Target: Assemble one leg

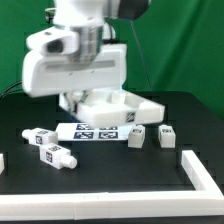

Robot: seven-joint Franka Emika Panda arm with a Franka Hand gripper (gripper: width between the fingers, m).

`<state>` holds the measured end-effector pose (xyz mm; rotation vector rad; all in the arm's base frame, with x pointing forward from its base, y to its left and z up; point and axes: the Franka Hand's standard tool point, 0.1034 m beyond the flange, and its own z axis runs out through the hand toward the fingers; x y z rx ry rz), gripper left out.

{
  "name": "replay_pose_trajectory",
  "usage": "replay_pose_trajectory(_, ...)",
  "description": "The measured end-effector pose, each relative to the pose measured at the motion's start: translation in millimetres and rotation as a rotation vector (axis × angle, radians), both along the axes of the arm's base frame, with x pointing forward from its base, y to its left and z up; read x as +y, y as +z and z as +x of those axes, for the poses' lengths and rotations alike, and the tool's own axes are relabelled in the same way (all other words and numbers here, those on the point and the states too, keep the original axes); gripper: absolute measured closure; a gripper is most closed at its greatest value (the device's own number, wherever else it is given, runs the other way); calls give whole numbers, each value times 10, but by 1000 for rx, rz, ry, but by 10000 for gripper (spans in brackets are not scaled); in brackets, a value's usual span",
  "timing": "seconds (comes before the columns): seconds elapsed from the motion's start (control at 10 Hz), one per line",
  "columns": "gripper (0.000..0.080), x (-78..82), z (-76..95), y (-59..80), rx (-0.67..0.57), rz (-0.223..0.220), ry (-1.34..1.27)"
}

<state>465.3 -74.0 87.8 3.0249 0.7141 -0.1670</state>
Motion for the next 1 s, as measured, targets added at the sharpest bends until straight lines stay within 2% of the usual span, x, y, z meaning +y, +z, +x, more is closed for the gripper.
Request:
replay_pose_trajectory(0.1,749,-102,5,-93,17,7,2)
replay_pose_trajectory(0.6,749,-60,19,-117,20,1,-22)
replay_pose_trajectory(0.7,749,-13,144,-151,20,-15,-107)
replay_pose_trajectory(0.8,749,18,362,-205,36,-30,-188)
replay_pose_trajectory(1.0,749,92,758,-157,60,-45,-328)
